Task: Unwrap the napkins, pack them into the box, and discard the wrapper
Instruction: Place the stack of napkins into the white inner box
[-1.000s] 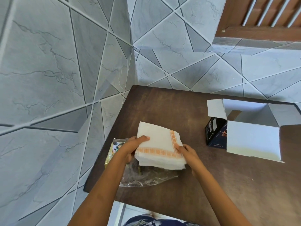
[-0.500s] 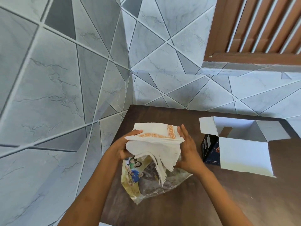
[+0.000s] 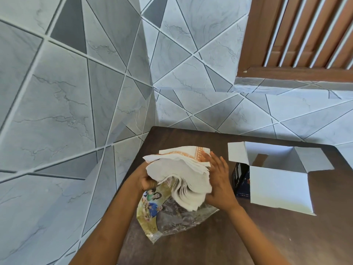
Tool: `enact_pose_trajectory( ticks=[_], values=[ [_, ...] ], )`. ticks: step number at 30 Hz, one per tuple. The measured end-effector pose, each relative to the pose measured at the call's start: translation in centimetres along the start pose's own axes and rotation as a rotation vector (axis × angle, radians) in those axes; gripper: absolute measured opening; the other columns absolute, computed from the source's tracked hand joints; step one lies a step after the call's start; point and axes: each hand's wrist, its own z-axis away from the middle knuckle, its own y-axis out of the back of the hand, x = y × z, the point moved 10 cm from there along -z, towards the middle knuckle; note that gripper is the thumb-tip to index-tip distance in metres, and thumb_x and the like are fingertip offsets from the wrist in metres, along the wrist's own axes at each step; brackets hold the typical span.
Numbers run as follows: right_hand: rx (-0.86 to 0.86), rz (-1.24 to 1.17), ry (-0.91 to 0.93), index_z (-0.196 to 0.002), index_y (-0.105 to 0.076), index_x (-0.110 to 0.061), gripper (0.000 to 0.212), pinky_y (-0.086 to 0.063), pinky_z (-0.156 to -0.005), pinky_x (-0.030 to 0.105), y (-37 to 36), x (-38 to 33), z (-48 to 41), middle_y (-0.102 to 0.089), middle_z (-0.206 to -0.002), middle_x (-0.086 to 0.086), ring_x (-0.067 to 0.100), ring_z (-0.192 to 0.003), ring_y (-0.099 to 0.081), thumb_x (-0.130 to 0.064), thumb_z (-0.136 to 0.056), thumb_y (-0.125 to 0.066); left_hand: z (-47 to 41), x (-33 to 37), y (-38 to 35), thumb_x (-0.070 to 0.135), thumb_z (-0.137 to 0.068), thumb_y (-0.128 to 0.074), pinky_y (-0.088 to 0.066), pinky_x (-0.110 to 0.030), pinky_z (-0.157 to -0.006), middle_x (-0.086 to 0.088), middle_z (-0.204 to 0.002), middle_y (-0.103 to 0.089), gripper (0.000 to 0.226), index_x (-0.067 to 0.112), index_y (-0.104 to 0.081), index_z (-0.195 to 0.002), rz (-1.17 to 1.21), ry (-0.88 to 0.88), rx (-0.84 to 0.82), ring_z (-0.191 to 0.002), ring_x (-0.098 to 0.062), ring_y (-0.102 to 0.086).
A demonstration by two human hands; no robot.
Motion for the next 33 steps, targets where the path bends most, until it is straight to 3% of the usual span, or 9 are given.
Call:
enact_pose_trajectory(
  ticks=[7, 10, 12, 15, 18, 21, 26, 30, 33],
  values=[
    [0.097, -0.275, -0.117, -0.12, -0.04, -0.035, 0.044, -0.034, -0.106, 0.052, 4.1, 1.4, -0.3, -0.049, -0.131, -0.007, -0.022, -0.126, -0.022, -0.037, -0.077, -0.051, 0.5, -0.8, -2.2, 0.025, -0.094, -0.046, -0.056, -0.025, -0.045, -0.012, -0.066, -0.073, 0.029, 0.002, -0.064, -0.088, 0.068, 0.019, -0.041, -0.054, -0.02, -0.07],
    [0.145, -0.344, -0.087, -0.117, -0.041, -0.037, 0.039, -0.041, -0.1, 0.052, 6.4, 0.5, -1.3, -0.056, -0.125, -0.002, -0.016, -0.121, -0.038, -0.038, -0.08, -0.051, 1.0, -0.4, -4.4, 0.016, -0.069, -0.078, -0.057, -0.031, -0.045, -0.017, -0.073, -0.074, 0.028, -0.003, -0.068, -0.087, 0.11, -0.016, -0.12, -0.059, -0.025, -0.072],
    [0.163, -0.378, -0.086, -0.113, -0.053, -0.02, 0.043, -0.056, -0.079, 0.046, 8.0, 0.1, -2.3, -0.066, -0.109, 0.002, 0.004, -0.102, -0.06, -0.049, -0.081, -0.053, 1.3, 0.2, -5.9, 0.021, -0.059, -0.081, -0.059, -0.034, -0.051, -0.018, -0.08, -0.074, 0.037, -0.002, -0.071, -0.087, 0.083, -0.038, -0.19, -0.066, -0.025, -0.072],
    [0.213, -0.347, -0.106, -0.096, -0.06, -0.004, 0.047, -0.045, -0.056, 0.028, 10.5, -0.1, -4.0, -0.065, -0.08, 0.002, 0.009, -0.07, -0.057, -0.043, -0.072, -0.053, 2.1, 3.1, -6.8, 0.024, -0.066, -0.067, -0.061, -0.033, -0.056, -0.016, -0.089, -0.074, 0.035, 0.0, -0.073, -0.09, 0.053, -0.192, -0.207, -0.075, -0.023, -0.072],
    [0.323, -0.39, -0.209, -0.098, -0.059, -0.013, 0.041, -0.044, -0.059, 0.022, 13.5, 0.6, -5.6, -0.064, -0.076, -0.005, 0.01, -0.071, -0.058, -0.039, -0.068, -0.05, 3.4, 6.0, -8.2, 0.04, -0.061, -0.081, -0.06, -0.035, -0.079, -0.018, -0.125, -0.06, 0.078, 0.005, -0.054, -0.126, 0.0, -0.345, -0.303, -0.11, -0.033, -0.06],
    [0.316, -0.496, -0.289, -0.09, -0.058, -0.025, 0.022, -0.04, -0.06, 0.004, 14.9, 1.4, -7.4, -0.059, -0.073, -0.02, -0.008, -0.068, -0.057, -0.033, -0.071, -0.052, 5.0, 7.2, -9.7, 0.053, -0.048, -0.084, -0.056, -0.026, -0.086, -0.009, -0.12, -0.066, 0.088, 0.013, -0.056, -0.12, -0.236, -0.478, -0.316, -0.106, -0.028, -0.065],
    [0.185, -0.549, -0.483, -0.078, -0.057, -0.028, 0.009, -0.046, -0.068, 0.024, 15.7, 3.7, -8.5, -0.063, -0.079, -0.01, 0.008, -0.075, -0.059, -0.024, -0.086, -0.054, 6.1, 8.6, -12.6, 0.02, -0.071, -0.078, -0.054, -0.02, -0.062, 0.002, -0.106, -0.07, 0.047, 0.023, -0.058, -0.113, -0.72, -0.705, -0.031, -0.079, -0.014, -0.068],
    [0.112, -0.698, -0.695, -0.081, -0.058, -0.029, 0.012, -0.045, -0.07, 0.028, 15.6, 6.5, -6.8, -0.067, -0.087, -0.004, 0.015, -0.081, -0.061, -0.035, -0.088, -0.049, 4.7, 8.7, -14.5, 0.025, -0.076, -0.072, -0.054, -0.017, -0.063, 0.004, -0.09, -0.076, 0.019, 0.019, -0.07, -0.094, -0.64, -0.692, 0.023, -0.085, -0.014, -0.072],
    [-0.023, -0.905, -0.901, -0.097, -0.059, -0.029, 0.032, -0.044, -0.064, 0.029, 14.6, 8.2, -4.5, -0.067, -0.087, -0.002, 0.017, -0.078, -0.064, -0.054, -0.089, -0.04, 3.7, 8.1, -16.3, 0.027, -0.081, -0.067, -0.056, -0.03, -0.073, 0.002, -0.089, -0.076, 0.012, 0.021, -0.07, -0.091, -0.579, -0.673, 0.01, -0.086, -0.02, -0.07]
  ],
)
